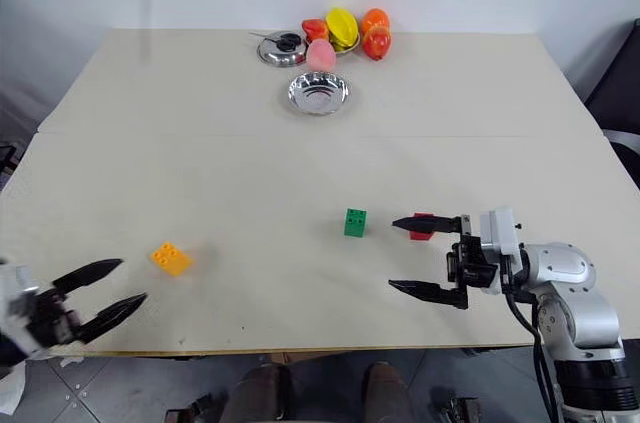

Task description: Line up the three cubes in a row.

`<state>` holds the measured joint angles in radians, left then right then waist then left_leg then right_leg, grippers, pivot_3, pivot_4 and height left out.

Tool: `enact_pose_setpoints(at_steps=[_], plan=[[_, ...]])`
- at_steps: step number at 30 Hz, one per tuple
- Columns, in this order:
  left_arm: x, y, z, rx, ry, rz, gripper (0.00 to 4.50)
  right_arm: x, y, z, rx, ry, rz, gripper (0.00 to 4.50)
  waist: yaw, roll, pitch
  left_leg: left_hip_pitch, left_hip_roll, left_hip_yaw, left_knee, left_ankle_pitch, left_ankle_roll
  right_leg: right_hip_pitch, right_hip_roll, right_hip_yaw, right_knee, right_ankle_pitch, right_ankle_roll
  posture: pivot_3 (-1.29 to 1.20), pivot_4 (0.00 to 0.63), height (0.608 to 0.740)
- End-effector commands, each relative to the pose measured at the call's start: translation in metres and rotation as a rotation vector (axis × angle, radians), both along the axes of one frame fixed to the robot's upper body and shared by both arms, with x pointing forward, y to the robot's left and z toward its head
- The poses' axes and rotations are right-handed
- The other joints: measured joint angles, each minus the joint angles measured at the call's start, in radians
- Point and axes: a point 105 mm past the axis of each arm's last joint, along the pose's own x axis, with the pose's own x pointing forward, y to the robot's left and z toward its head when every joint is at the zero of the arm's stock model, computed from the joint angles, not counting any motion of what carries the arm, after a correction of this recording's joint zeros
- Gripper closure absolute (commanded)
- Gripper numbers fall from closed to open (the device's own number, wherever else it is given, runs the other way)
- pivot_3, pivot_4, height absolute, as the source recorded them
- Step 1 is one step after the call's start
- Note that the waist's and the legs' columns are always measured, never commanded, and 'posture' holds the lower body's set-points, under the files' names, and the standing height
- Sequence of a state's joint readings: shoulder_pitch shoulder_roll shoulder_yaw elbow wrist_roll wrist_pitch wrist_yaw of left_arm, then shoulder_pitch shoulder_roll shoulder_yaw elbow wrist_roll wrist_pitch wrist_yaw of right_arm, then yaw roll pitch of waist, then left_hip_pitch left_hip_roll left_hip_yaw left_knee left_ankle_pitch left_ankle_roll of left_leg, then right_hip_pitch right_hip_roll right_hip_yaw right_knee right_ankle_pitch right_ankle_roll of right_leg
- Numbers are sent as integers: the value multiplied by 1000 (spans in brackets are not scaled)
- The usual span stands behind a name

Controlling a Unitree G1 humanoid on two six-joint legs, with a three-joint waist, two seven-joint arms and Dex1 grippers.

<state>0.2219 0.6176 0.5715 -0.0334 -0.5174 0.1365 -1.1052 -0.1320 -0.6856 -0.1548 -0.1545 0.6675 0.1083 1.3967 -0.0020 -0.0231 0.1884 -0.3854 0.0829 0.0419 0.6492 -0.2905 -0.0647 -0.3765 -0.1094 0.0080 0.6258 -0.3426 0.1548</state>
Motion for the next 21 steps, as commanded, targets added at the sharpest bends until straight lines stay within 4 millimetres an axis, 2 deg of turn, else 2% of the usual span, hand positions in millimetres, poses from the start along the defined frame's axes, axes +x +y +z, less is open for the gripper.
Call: enact_pose_setpoints(at_steps=[1,4,7,10,15,18,21], plan=[[5,-4,-9,34,12,-6,62,-2,-7,4,-11,-26,-13,0,-5,0,0,0,0,0,0,0,0,0,0,0,0,0,0,0,150,740],[8,-3,-13,55,6,20,62,-3,-10,1,-17,-17,-17,0,-13,0,0,0,0,1,0,0,-1,0,0,0,-1,0,0,0,150,740],[9,-4,-14,47,-7,15,617,-5,-15,-4,-23,-18,-32,0,-10,0,0,0,0,1,0,0,0,0,0,0,-1,0,0,0,150,740],[10,-8,-15,34,5,-17,1526,-6,-20,-7,-30,-23,-48,0,-6,0,0,0,0,1,1,0,0,0,-1,0,-1,0,0,0,150,740],[21,-17,-10,25,-32,-52,3031,-9,-32,-15,-58,-35,-80,0,3,0,0,0,0,1,1,0,0,0,0,0,0,0,0,0,150,740],[31,-30,-1,4,-57,-129,3032,-12,-41,-19,-64,-22,-118,0,3,0,0,0,0,1,1,0,0,0,0,0,0,0,0,0,150,740],[45,-50,9,84,-76,-280,3032,-17,-50,-21,-60,-17,-177,0,7,0,0,0,0,1,1,1,-3,0,0,0,0,0,0,0,150,740]])
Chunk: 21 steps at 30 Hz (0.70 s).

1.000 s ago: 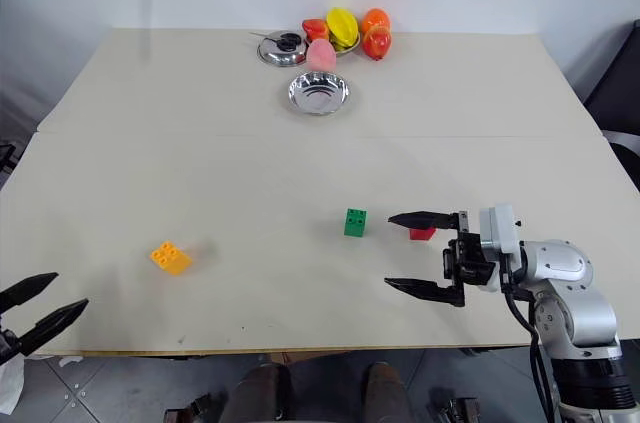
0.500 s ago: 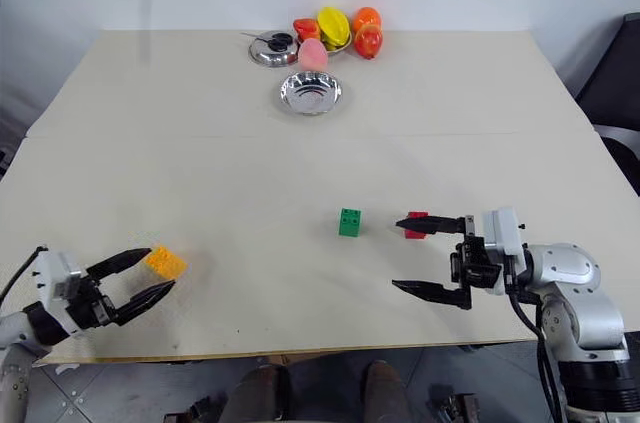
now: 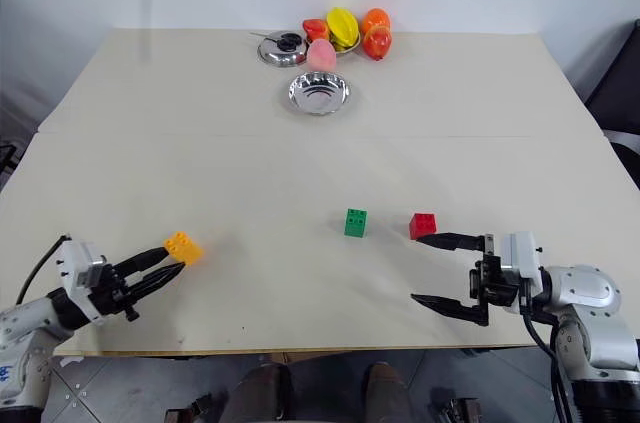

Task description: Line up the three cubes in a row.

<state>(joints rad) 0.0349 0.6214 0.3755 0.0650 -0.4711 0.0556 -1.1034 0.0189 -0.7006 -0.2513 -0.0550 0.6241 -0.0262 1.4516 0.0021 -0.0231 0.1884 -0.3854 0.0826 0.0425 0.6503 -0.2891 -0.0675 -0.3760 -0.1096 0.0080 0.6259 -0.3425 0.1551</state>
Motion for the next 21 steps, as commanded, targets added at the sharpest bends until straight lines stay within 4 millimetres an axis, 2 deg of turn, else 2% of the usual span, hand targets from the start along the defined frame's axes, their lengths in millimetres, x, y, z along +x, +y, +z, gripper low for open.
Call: enact_pose_setpoints(at_steps=[1,5,11,18,21], plan=[[13,-21,16,111,-44,-192,3032,-6,-14,9,-10,-48,-67,0,4,0,0,0,0,0,0,0,0,0,0,0,0,0,0,0,150,740],[45,-51,29,200,-70,-420,3032,-15,-28,8,-16,-44,-143,0,18,1,0,0,0,0,1,1,-1,0,1,0,0,1,1,0,150,740],[82,-93,27,279,-67,-609,3032,-26,-43,4,-19,-33,-225,0,21,2,-1,0,0,2,1,1,-1,0,1,0,-1,1,2,0,150,740],[109,-125,27,305,-65,-630,3032,-37,-45,4,1,-44,-295,0,26,1,-1,-1,0,2,1,1,-1,0,1,0,-3,1,3,0,150,740],[111,-133,26,315,-65,-658,3032,-42,-41,6,25,-55,-321,0,25,1,0,-2,0,2,2,1,-1,0,1,0,-4,2,4,0,150,740]])
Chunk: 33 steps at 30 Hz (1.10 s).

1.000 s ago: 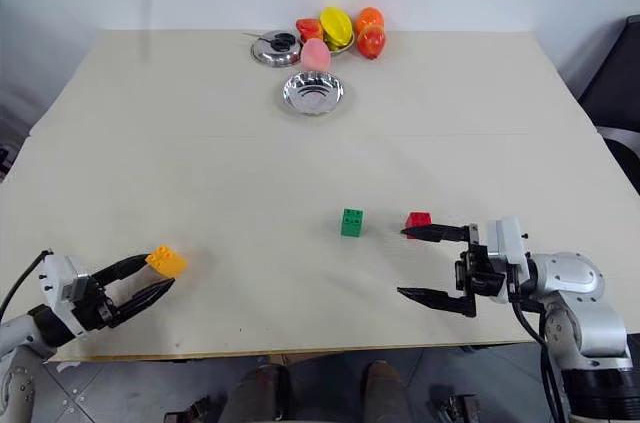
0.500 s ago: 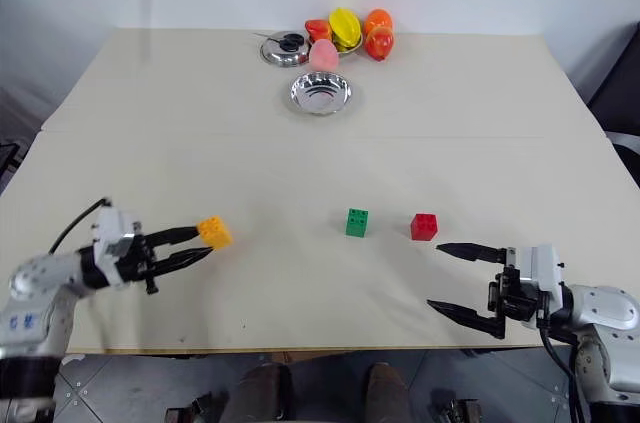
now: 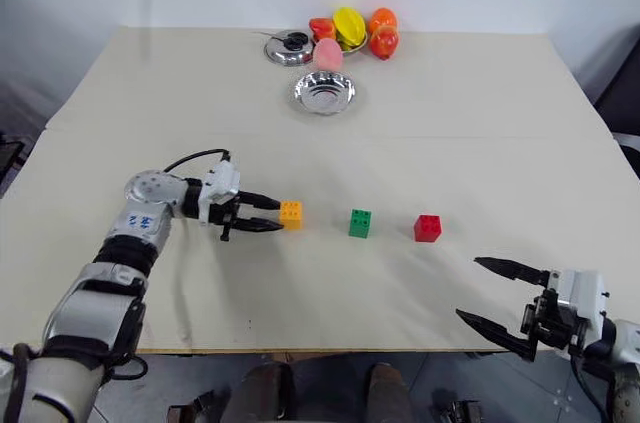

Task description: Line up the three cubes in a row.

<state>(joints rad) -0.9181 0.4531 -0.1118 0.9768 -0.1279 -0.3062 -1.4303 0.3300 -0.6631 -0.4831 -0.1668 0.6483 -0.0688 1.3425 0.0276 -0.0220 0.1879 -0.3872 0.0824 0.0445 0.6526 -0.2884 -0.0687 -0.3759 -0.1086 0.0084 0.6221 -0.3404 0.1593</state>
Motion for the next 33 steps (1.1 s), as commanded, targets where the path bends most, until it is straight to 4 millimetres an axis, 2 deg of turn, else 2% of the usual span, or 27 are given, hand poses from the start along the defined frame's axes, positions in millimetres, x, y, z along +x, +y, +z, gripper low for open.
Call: enact_pose_setpoints(at_steps=[1,8,18,20,25,27,32,33], plan=[[3,-5,2,11,-15,-17,3032,-5,3,14,24,-71,-32,0,0,0,0,0,0,0,0,0,0,0,0,0,0,0,0,0,150,740],[0,-6,-6,60,7,-64,3032,-7,6,13,30,-67,-46,0,-2,0,0,0,0,0,-1,0,0,0,0,0,0,0,0,0,150,740],[13,0,-2,19,8,54,3032,-3,9,10,35,-65,-39,0,-1,0,0,0,0,0,-1,0,0,0,0,0,0,0,0,0,150,740],[13,3,-2,17,7,71,2279,-3,9,10,36,-64,-38,0,-1,0,0,0,0,0,-1,0,0,0,0,0,0,0,0,0,150,740],[0,12,9,-37,-56,-30,788,2,6,11,32,-64,-35,0,-4,0,0,0,0,0,-1,0,0,0,0,0,0,0,0,0,150,740],[-4,23,12,-28,-59,-36,261,3,3,12,22,-65,-39,0,-3,0,0,0,0,0,-1,0,0,0,0,0,0,0,0,0,150,740],[-13,56,17,-45,-48,27,261,4,-16,16,-12,-72,-89,0,-4,0,0,0,0,0,-1,0,0,0,0,0,0,0,0,0,150,740],[-18,68,17,-61,-37,60,261,5,-25,18,-18,-81,-120,0,-5,0,0,0,0,0,-2,0,0,0,0,0,2,0,0,0,150,740]])
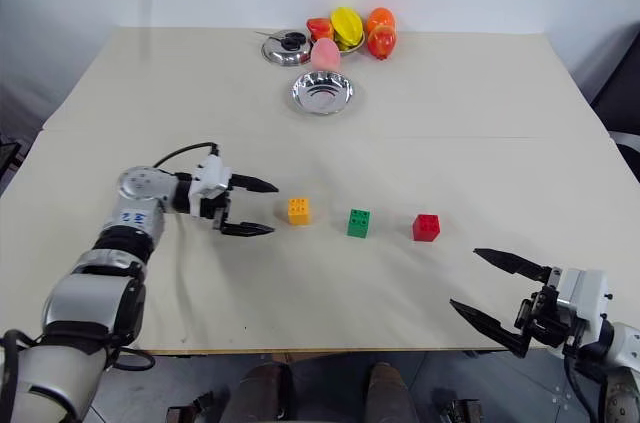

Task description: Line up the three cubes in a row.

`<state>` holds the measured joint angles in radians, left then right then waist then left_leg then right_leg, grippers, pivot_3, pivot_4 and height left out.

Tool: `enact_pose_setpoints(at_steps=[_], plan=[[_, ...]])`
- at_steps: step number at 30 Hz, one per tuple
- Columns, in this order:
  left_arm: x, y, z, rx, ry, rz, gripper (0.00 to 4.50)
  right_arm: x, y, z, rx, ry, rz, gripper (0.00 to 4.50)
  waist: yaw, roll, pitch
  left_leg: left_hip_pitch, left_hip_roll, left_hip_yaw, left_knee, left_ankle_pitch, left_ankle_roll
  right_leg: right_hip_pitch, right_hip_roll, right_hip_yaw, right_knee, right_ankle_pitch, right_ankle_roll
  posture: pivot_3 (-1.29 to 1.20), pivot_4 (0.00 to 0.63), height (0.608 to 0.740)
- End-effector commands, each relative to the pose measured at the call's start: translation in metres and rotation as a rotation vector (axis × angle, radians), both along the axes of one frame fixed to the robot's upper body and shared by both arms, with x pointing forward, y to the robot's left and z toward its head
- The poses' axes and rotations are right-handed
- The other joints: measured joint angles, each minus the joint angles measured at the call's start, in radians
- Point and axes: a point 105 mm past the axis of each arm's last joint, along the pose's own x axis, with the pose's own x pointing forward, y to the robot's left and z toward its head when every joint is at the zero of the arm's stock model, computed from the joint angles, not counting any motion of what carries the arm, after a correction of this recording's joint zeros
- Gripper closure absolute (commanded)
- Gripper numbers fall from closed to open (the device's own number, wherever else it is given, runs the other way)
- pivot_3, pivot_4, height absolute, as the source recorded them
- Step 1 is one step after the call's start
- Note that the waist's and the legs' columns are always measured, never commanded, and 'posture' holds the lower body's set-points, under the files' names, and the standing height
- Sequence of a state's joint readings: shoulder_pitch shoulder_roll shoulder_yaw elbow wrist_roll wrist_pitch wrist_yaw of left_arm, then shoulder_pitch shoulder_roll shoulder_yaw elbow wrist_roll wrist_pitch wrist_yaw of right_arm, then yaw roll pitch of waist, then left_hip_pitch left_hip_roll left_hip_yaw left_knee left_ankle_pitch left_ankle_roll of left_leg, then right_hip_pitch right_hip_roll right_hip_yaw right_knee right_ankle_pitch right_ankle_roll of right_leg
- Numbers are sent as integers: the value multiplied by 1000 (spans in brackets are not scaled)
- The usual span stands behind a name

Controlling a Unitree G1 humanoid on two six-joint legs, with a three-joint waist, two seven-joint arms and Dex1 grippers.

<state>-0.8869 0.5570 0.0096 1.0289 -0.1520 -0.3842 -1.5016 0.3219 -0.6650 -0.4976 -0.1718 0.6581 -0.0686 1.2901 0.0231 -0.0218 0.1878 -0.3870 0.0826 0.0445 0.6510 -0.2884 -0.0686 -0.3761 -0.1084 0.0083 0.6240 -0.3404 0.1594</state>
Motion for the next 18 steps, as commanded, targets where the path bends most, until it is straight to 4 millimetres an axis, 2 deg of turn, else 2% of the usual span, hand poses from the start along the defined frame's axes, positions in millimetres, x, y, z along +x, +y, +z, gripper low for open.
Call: enact_pose_setpoints(at_steps=[1,6,10,14,16,18], plan=[[-19,28,8,-38,13,9,261,0,-28,13,-30,-52,-95,0,-2,0,0,0,0,0,0,0,0,0,0,0,2,0,0,0,150,740],[-43,68,5,-71,32,189,261,0,-52,13,-55,-54,-173,0,-3,0,0,1,0,0,0,0,0,0,0,0,2,0,-1,0,150,740],[-57,84,8,-99,24,325,261,5,-69,15,-74,-104,-247,0,1,0,0,1,0,0,0,0,0,0,0,1,0,-1,-1,0,150,740],[-69,103,15,-151,-20,480,261,11,-98,22,10,-176,-430,0,-1,0,0,1,0,0,1,-1,1,1,-1,1,1,-1,-1,0,150,740],[-75,112,18,-194,-36,558,261,9,-108,20,35,-187,-489,0,-4,0,0,2,0,0,-1,-1,1,0,-1,1,1,-1,-2,0,150,740],[-85,121,9,-210,-42,663,261,10,-117,13,64,-211,-587,0,-5,0,0,2,1,0,-2,-1,1,0,0,1,1,-1,-3,0,150,740]])
